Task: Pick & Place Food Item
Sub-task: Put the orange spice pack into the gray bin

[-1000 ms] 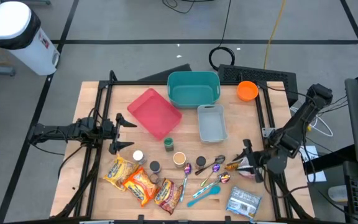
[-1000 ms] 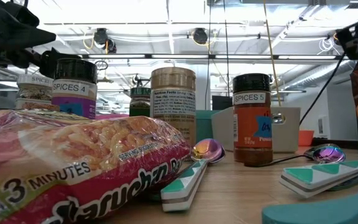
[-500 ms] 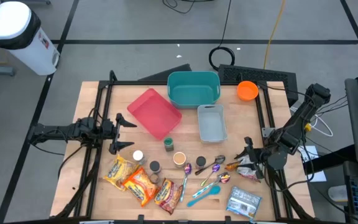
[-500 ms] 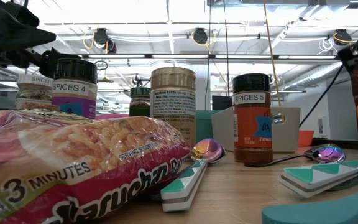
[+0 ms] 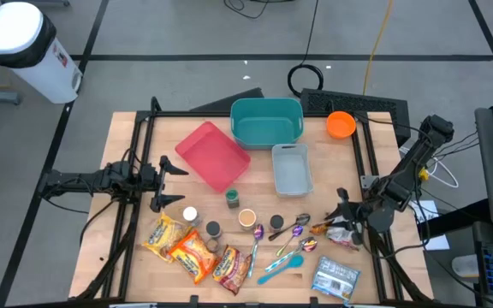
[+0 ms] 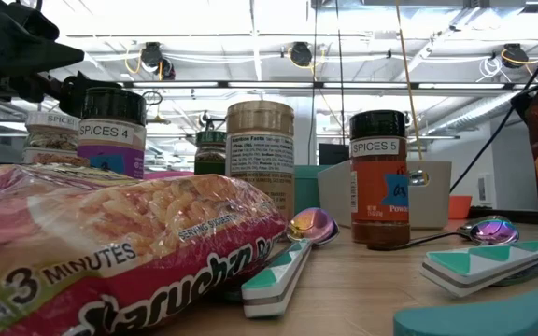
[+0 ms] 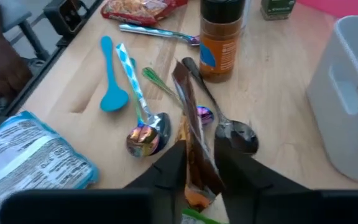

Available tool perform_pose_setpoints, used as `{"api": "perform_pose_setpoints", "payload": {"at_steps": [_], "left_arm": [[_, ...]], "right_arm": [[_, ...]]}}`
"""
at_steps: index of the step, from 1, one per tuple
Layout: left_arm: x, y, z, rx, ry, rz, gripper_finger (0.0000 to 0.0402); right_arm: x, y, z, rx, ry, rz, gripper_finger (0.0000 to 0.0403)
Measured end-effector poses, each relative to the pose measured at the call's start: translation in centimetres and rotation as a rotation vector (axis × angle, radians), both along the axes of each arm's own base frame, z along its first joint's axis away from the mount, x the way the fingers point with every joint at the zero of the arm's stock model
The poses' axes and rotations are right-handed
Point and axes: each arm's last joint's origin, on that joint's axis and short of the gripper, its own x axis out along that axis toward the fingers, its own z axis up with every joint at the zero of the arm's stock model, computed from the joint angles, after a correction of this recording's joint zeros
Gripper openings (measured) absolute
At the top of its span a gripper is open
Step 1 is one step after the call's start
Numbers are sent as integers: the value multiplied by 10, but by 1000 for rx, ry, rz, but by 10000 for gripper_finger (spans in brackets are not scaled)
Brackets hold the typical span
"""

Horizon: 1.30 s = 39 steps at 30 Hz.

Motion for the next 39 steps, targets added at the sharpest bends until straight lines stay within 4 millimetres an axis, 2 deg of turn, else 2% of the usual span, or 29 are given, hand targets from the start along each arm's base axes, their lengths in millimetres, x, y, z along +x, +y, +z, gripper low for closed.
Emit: {"api": "perform_pose_setpoints", "payload": {"at_steps": [4,6,18,24,31,34,39], "left_arm": [[0,0,0,0,0,0,397],[0,0,0,0,0,0,397],[0,0,0,0,0,0,397],[0,0,0,0,0,0,397],[0,0,0,0,0,0,397],[0,0,0,0,0,0,397],[0,0,0,0,0,0,397]], "right_arm": [[-1,-1,2,17,-10,4,14],[-2,-2,4,20,-21,9,5],[-4,-5,15,90,-109,12,1],[-1,-1,29,74,-255,78,1],[2,2,46,-35,-460,156,1],[5,2,53,-58,-535,120,0],[13,-2,59,-97,-595,-33,0]]}}
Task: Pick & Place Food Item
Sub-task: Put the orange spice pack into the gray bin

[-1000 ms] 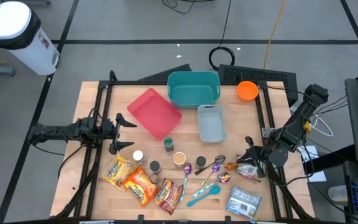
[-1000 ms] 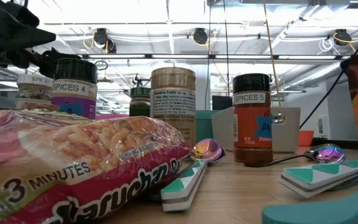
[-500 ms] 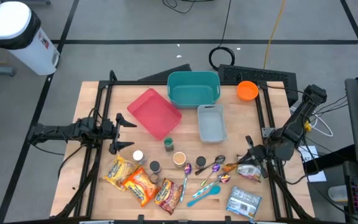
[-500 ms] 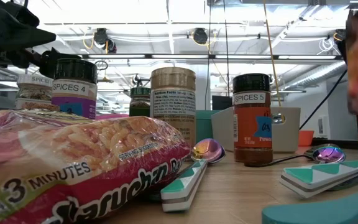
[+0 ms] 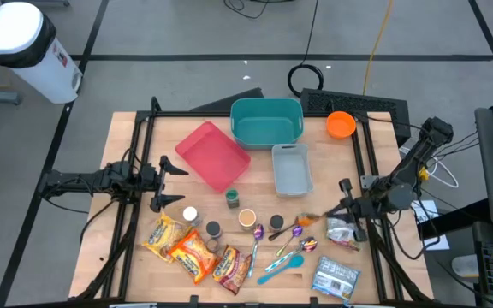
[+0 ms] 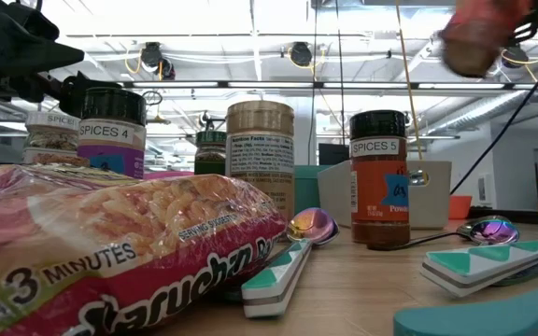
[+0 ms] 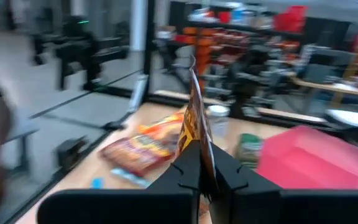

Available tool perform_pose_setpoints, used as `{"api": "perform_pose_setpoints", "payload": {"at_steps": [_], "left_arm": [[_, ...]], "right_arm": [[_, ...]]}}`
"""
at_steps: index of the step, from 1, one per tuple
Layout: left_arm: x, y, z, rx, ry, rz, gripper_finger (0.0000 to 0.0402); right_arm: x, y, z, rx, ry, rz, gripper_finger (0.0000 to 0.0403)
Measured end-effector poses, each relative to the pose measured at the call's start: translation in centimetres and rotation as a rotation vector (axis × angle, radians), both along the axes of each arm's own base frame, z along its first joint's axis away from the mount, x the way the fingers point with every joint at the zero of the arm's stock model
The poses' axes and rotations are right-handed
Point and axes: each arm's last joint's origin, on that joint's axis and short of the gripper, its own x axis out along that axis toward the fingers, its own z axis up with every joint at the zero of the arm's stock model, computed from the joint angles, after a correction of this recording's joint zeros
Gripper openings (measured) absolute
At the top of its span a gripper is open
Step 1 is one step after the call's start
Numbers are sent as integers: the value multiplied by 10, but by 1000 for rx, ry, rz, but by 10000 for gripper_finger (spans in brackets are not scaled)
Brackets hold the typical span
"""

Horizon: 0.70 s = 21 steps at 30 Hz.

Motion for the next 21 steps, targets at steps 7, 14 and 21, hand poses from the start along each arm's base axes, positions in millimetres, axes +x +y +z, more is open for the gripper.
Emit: {"api": "perform_pose_setpoints", "payload": {"at_steps": [7,14,21], "left_arm": [[0,0,0,0,0,0,397],[0,0,0,0,0,0,397],[0,0,0,0,0,0,397]], "right_arm": [[20,-10,4,44,-52,-201,0],[47,-37,2,44,-73,-456,0],[59,-74,-2,155,-92,-699,0]]}}
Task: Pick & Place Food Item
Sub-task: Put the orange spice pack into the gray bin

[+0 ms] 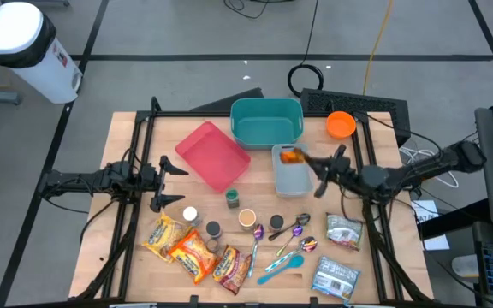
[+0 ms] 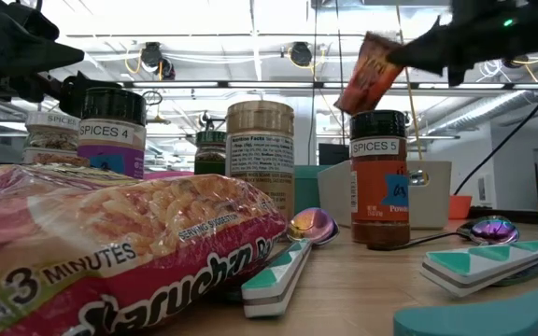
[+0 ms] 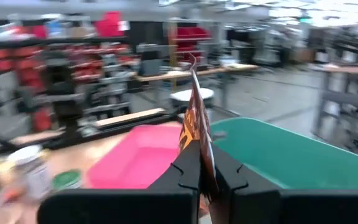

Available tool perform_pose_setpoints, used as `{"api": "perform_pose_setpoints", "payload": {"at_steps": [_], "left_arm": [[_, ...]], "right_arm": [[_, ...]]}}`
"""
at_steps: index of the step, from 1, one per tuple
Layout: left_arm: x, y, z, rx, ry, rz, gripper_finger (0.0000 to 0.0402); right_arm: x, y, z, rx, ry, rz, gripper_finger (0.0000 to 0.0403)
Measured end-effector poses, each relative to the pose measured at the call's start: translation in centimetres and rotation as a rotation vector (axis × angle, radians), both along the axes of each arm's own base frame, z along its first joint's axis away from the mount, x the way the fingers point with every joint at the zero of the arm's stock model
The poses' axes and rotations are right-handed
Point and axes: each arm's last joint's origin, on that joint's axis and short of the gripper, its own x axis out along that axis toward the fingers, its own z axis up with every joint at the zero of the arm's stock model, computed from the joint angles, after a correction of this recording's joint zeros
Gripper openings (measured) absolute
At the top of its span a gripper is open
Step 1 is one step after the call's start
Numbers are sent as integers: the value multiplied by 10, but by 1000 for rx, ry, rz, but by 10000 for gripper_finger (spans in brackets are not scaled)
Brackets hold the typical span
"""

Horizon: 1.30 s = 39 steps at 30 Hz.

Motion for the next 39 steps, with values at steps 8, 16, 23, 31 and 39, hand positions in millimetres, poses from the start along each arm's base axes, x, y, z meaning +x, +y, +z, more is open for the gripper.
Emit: {"api": "perform_pose_setpoints", "payload": {"at_steps": [8,16,23,31,39], "left_arm": [[0,0,0,0,0,0,397],[0,0,0,0,0,0,397],[0,0,0,0,0,0,397],[0,0,0,0,0,0,397],[0,0,0,0,0,0,397]], "right_arm": [[8,-20,12,40,55,-122,0],[35,-25,22,63,275,-138,0],[55,-34,10,137,342,-2,0],[50,-43,-2,230,432,-45,0],[40,-44,-9,325,458,-188,0]]}}
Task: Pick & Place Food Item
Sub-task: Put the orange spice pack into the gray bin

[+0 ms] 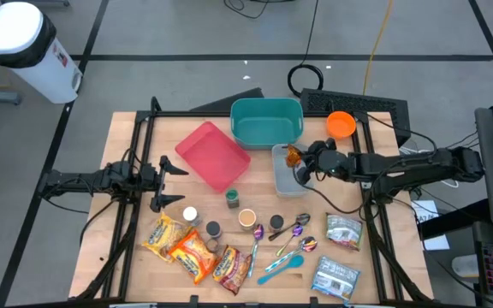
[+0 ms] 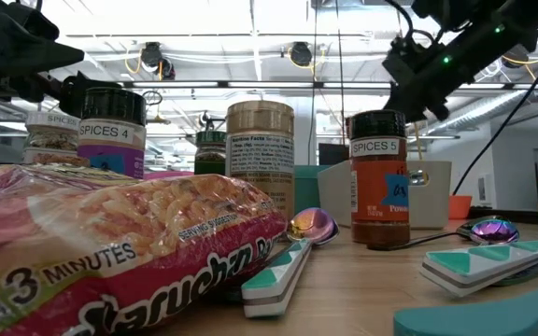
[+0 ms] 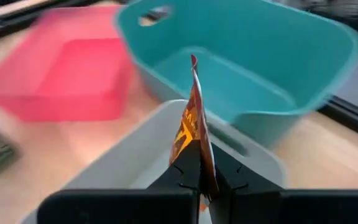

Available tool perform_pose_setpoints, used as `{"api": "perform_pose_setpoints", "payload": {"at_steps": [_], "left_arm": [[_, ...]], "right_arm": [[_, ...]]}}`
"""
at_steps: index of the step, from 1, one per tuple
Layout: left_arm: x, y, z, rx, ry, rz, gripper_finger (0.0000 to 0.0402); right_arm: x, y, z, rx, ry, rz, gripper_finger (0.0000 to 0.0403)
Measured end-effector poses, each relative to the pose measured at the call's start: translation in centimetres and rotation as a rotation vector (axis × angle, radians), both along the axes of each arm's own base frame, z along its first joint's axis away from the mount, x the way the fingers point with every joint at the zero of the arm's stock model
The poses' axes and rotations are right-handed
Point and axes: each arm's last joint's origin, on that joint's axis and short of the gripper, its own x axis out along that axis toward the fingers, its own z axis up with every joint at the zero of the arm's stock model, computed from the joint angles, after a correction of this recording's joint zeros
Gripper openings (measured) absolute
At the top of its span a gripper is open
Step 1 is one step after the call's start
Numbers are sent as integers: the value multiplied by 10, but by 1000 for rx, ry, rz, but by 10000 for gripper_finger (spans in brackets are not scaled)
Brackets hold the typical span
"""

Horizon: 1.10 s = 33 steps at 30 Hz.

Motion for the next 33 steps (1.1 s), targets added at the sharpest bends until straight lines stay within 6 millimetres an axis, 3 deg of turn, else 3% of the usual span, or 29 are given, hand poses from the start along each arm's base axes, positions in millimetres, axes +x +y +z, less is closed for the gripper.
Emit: {"api": "perform_pose_setpoints", "payload": {"at_steps": [7,14,33], "left_arm": [[0,0,0,0,1,0,397],[0,0,0,0,0,0,397],[0,0,0,0,0,0,397]], "right_arm": [[-7,-2,-11,9,73,-153,0],[-11,-2,-23,16,74,-180,0],[-11,-13,-29,-39,123,-191,0]]}}
